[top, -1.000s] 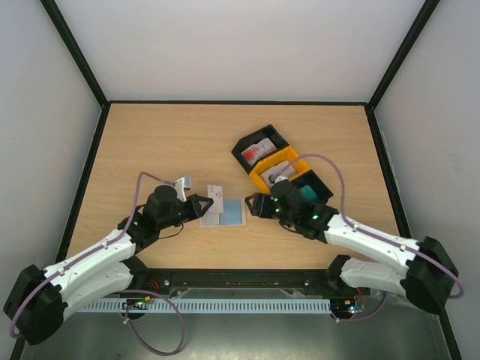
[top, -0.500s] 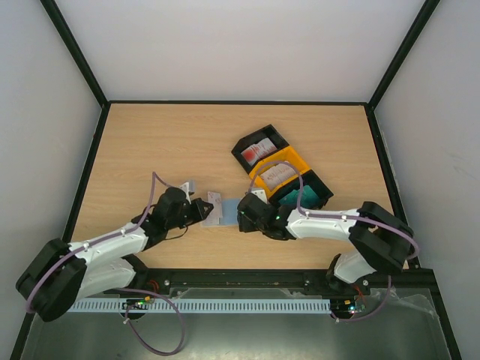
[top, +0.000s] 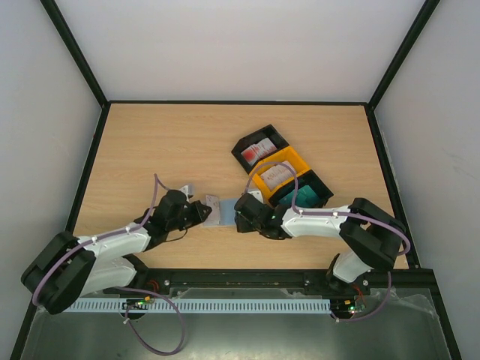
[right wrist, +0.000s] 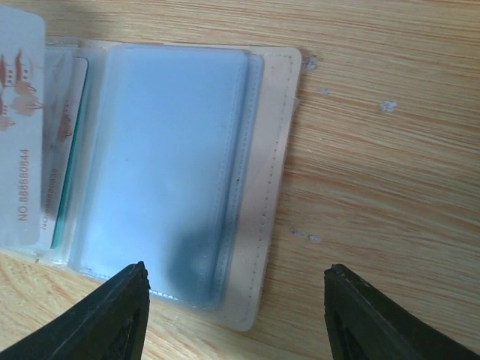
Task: Put the credit cards into the card holder
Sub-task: Insert the credit card into the card holder.
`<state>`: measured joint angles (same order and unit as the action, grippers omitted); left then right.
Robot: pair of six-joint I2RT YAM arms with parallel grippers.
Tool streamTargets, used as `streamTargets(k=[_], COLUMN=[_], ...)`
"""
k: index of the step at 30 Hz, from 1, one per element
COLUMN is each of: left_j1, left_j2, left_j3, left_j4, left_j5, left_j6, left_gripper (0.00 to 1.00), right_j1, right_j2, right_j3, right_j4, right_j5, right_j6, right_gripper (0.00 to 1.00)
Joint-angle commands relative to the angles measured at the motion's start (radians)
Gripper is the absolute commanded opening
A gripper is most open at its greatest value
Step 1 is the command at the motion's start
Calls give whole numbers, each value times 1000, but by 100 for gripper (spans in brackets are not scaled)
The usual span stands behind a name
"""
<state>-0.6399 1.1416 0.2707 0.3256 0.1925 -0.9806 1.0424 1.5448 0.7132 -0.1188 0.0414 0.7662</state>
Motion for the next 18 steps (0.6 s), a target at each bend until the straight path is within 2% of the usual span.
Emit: streamTargets(k=[1,4,9,13,18], left_j1=[5,2,3,0,-40], left_j2=[8,3,26,43,54], left_j3=[-1,-8,-39,-54,-85], left_j4=[46,22,79,103,211], left_j5=[14,-23,-15,-15,-73], left_j6=[11,8,-23,-45,-128], left_gripper=[3,2,3,3,3], right_j1=[8,7,8,8,8], right_j2=[14,42,106,148,155], right_j3=[-9,0,19,36,37], right_j4=[24,19,-23,-64,-72], right_j5=[-7,-15,15,35,15], right_j6=[-11,-5,9,11,11], right_gripper=[61,60,56,40,36])
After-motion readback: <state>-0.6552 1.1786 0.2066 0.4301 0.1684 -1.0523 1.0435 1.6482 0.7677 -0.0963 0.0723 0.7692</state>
